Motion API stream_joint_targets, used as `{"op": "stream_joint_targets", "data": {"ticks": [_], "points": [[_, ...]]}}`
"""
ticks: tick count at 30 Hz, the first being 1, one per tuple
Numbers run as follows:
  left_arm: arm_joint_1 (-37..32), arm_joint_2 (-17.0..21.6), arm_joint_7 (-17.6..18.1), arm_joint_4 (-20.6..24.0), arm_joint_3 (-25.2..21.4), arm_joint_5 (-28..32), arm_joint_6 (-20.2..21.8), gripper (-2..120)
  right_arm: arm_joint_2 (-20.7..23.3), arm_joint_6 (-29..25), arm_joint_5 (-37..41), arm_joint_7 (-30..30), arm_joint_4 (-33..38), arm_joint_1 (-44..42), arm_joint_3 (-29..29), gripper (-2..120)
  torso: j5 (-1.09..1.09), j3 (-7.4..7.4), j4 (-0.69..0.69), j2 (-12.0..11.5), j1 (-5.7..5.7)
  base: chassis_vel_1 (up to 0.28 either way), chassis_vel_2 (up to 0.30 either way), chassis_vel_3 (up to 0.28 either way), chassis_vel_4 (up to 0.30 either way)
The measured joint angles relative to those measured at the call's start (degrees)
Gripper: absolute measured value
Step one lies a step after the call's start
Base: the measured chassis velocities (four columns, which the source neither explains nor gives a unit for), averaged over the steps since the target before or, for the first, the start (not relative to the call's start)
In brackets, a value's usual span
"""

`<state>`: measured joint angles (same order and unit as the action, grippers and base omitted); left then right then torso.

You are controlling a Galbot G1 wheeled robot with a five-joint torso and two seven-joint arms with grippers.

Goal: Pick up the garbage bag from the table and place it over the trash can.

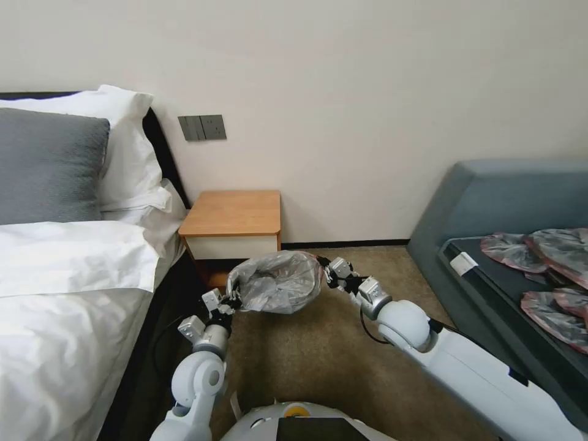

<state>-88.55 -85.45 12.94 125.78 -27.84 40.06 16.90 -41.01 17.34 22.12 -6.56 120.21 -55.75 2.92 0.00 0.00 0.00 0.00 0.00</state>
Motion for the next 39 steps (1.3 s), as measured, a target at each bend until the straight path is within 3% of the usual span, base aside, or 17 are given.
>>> {"op": "stream_joint_targets", "data": {"ticks": [7, 15, 29, 39], "points": [[-0.2, -0.1, 0.2, 2.3, -0.2, 7.3, 2.0, 3, -0.5, -1.1, -1.5, 0.3, -1.6, -0.3, 0.2, 0, 0.0, 0.0, 0.0, 0.0, 0.0, 0.0, 0.0, 0.0, 0.0], [-0.3, -0.2, 1.3, 3.7, 0.1, 11.4, 3.7, 3, -1.4, -3.4, -6.4, 0.6, -4.5, -0.3, 0.4, 0, 0.0, 0.0, 0.0, 0.0, 0.0, 0.0, 0.0, 0.0, 0.0], [0.2, -0.4, 1.7, 5.1, 0.4, 15.1, 5.4, 3, -3.3, -8.5, -21.1, 1.1, -11.5, 0.2, 0.6, 0, 0.0, 0.0, 0.0, 0.0, 0.0, 0.0, 0.0, 0.0, 0.0], [0.3, -1.0, 1.8, 5.6, 0.6, 15.5, 5.8, 3, -5.0, -10.5, -27.0, 1.0, -15.8, 0.7, 0.9, 0, 0.0, 0.0, 0.0, 0.0, 0.0, 0.0, 0.0, 0.0, 0.0]]}}
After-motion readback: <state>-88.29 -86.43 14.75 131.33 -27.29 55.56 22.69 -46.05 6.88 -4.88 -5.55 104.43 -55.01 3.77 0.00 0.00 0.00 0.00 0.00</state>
